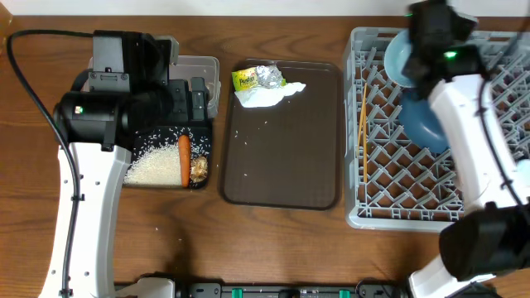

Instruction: Sort waste into correct bins and load items into the dishwasher rack

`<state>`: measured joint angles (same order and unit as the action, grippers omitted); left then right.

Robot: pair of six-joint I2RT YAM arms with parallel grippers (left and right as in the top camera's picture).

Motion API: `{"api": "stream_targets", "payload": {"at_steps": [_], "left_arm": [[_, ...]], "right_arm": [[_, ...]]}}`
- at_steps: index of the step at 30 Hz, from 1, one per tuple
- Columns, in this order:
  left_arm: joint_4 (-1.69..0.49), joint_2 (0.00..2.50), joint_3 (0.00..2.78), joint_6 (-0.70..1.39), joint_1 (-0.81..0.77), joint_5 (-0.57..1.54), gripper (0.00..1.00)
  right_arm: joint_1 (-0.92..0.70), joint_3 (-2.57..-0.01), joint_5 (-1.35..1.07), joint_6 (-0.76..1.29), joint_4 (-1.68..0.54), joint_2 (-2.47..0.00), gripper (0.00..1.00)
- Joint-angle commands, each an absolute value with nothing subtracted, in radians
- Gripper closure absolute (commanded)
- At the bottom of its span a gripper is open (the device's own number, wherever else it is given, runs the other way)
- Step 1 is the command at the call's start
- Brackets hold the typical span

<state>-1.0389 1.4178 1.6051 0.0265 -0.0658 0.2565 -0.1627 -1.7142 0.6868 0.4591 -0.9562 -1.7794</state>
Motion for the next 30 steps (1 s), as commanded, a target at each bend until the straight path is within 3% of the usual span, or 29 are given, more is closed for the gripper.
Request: {"api": "stream_targets", "payload": {"at_steps": [1, 9, 18, 30], "left_arm": [[-1.038, 1.42, 1.608, 0.027, -0.065, 0.262, 0.02], [-1.038, 1.42, 1.608, 0.027, -0.065, 0.262, 0.02], [-1.039, 1.42, 1.608, 0.027, -0.065, 0.262, 0.02], [-1.039, 1.42, 1.608, 0.027, -0.065, 0.262, 0.02]], "right_arm": [[-0.282, -1.72, 1.069, 0.341, -0.978, -1.787, 0.99], [-0.436, -1.72, 1.33, 0.284, -0.992, -1.854, 0.99], [-0.435, -1.72, 1.385, 0.038, -1.007, -1.953, 0.99], [-0.423, -1.719, 1.343, -0.002, -1.122, -2.048, 0.99]]}}
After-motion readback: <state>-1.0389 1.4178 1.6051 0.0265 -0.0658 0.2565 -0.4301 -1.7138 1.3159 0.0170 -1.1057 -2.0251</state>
